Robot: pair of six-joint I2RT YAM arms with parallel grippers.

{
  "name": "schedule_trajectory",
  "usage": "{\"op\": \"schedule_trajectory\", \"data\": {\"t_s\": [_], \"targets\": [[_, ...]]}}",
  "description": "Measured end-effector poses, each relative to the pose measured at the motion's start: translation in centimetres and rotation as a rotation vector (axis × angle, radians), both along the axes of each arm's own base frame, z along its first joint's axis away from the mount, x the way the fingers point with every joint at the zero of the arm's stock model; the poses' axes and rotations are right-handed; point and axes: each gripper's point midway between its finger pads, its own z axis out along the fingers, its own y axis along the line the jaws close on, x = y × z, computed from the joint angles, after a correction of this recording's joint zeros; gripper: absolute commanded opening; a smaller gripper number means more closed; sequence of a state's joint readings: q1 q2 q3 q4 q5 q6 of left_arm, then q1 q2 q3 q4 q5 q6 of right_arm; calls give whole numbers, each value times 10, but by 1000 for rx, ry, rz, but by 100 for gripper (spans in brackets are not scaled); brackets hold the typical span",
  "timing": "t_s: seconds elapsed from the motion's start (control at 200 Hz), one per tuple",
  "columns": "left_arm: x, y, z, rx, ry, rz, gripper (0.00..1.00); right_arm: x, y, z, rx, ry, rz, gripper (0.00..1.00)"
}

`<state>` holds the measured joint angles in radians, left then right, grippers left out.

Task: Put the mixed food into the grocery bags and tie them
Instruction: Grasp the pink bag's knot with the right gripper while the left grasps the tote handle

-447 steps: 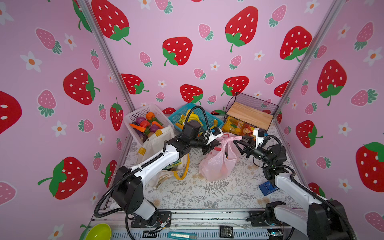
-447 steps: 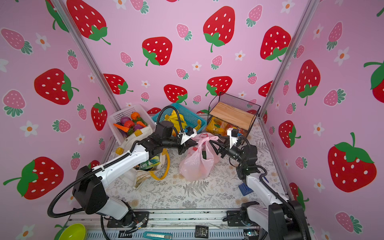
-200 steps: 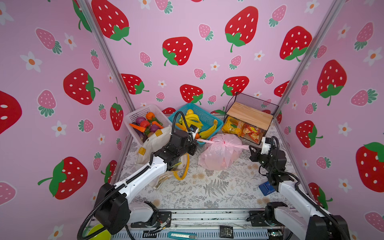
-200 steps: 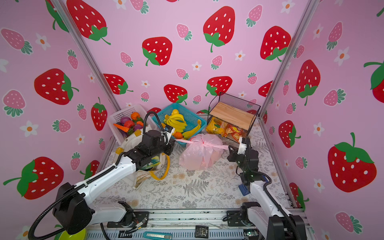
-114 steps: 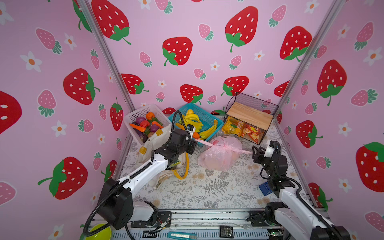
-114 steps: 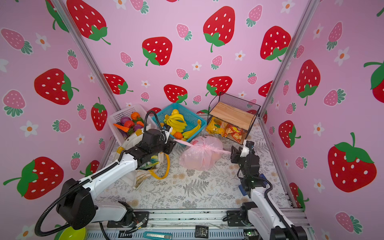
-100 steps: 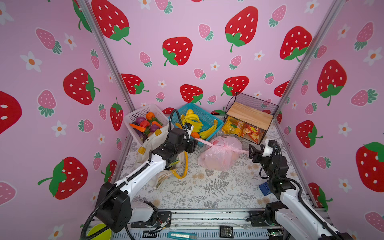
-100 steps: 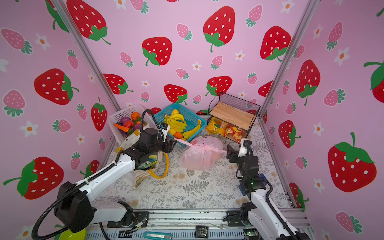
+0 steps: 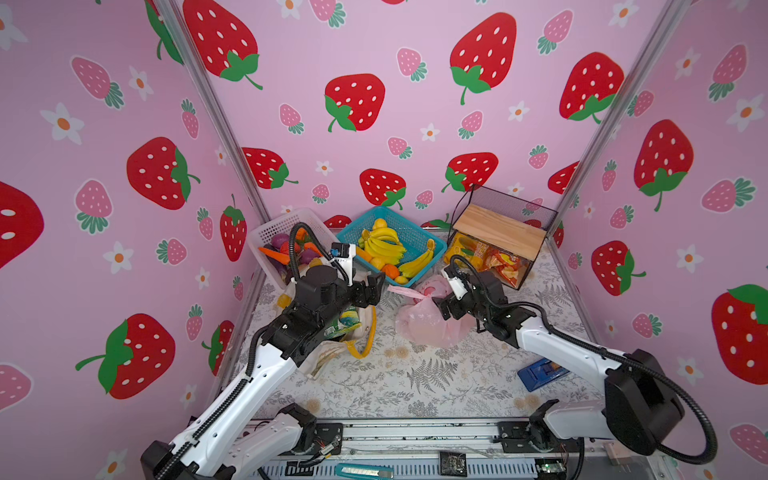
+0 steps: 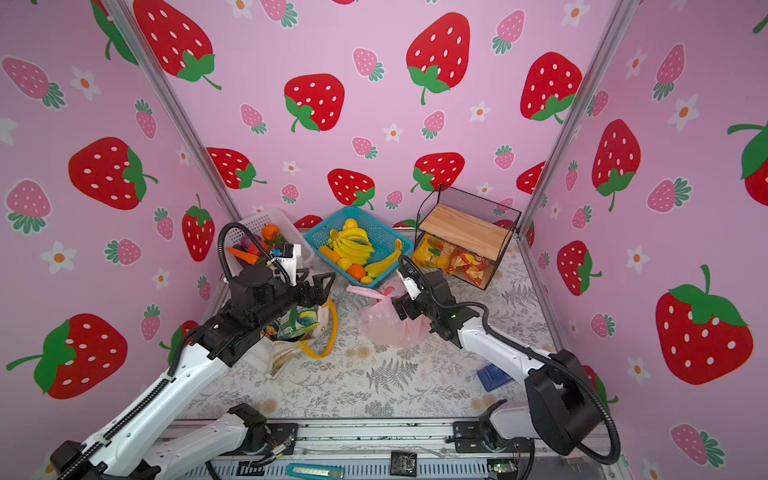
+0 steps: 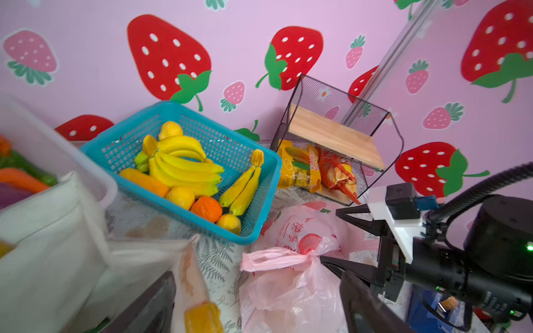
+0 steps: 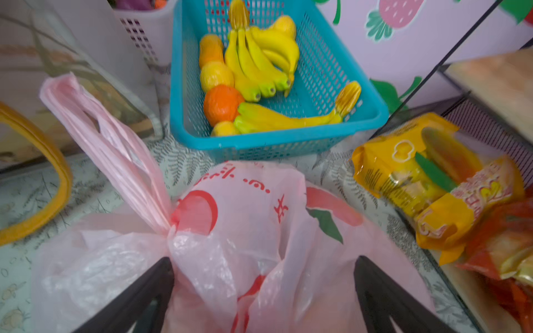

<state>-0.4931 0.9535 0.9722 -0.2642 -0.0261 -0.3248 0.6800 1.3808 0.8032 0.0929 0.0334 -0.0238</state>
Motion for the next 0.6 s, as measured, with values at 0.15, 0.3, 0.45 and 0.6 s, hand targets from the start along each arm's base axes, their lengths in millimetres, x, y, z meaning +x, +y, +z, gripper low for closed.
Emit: {"op": "schedule_trajectory", "data": {"t_s": [0.15, 0.3, 0.45, 0.6], "targets": [[-15, 40, -14, 78, 82, 143, 93, 2, -7, -29, -69, 59, -38, 68], [-25, 88, -16, 150, 155, 299, 94, 4, -9, -49, -92, 104, -67, 30], [-31, 135, -17, 207, 226, 436, 96, 3, -10, -47, -72, 110, -83, 0], [-26, 178, -32, 245, 341, 532, 98, -10, -12, -13, 40, 79, -69, 0]]}}
